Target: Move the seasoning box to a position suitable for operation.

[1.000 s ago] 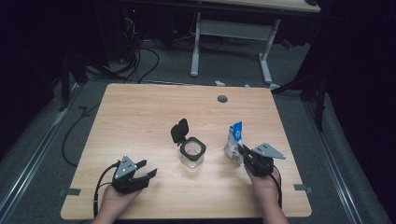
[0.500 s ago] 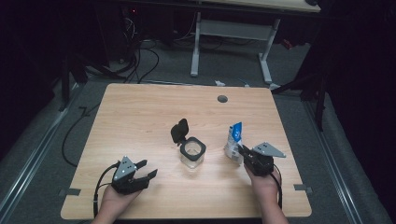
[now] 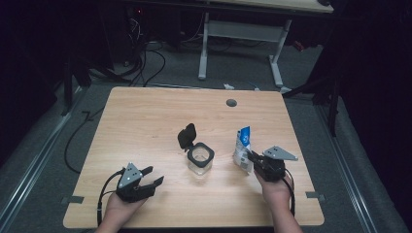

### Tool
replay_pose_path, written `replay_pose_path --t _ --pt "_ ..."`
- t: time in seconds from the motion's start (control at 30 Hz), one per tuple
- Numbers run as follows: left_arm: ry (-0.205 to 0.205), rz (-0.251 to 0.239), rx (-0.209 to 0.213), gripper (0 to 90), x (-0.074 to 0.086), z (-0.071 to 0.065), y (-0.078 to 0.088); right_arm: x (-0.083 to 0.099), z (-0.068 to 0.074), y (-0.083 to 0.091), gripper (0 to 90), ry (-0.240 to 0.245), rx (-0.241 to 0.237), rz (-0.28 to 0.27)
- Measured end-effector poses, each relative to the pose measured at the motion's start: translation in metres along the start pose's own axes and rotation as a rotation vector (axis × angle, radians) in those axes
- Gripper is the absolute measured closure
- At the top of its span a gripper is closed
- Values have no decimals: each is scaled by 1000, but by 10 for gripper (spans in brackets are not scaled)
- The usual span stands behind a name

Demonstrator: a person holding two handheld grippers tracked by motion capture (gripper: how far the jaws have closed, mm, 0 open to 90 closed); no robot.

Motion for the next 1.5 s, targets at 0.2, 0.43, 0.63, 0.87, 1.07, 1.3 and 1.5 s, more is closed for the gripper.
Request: replay_pose_path --t 0.2,0.43,0.63,0.87,1.07,1.3,1.5 --pt "1 -1 0 414 0 1 0 -7 4 4 861 15 -37 52" --pt "-2 -2 3 413 0 0 0 -16 7 9 865 43 -77 154" --pt "-5 -3 5 412 0 0 0 -23 8 12 867 78 -104 246" --pt "-8 -2 11 411 0 -1 0 -26 7 18 867 96 -116 331" --pt "-9 -4 13 411 0 -2 -1 -27 9 23 867 109 -130 401" --pt "-11 -3 16 411 0 -3 -1 -29 8 28 868 152 -134 480" --pt "-10 -5 17 411 0 -3 -1 -29 9 32 872 179 -132 546"
Point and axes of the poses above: each handheld gripper's, and its own axes: y roughly backward along the jaws, x roughly out of its underside, z roughly to its left, the point moved 8 cm from there along -y, roughly forward along the jaws, and after that the axes turned 10 degrees about -z, right-handed, at the moved point
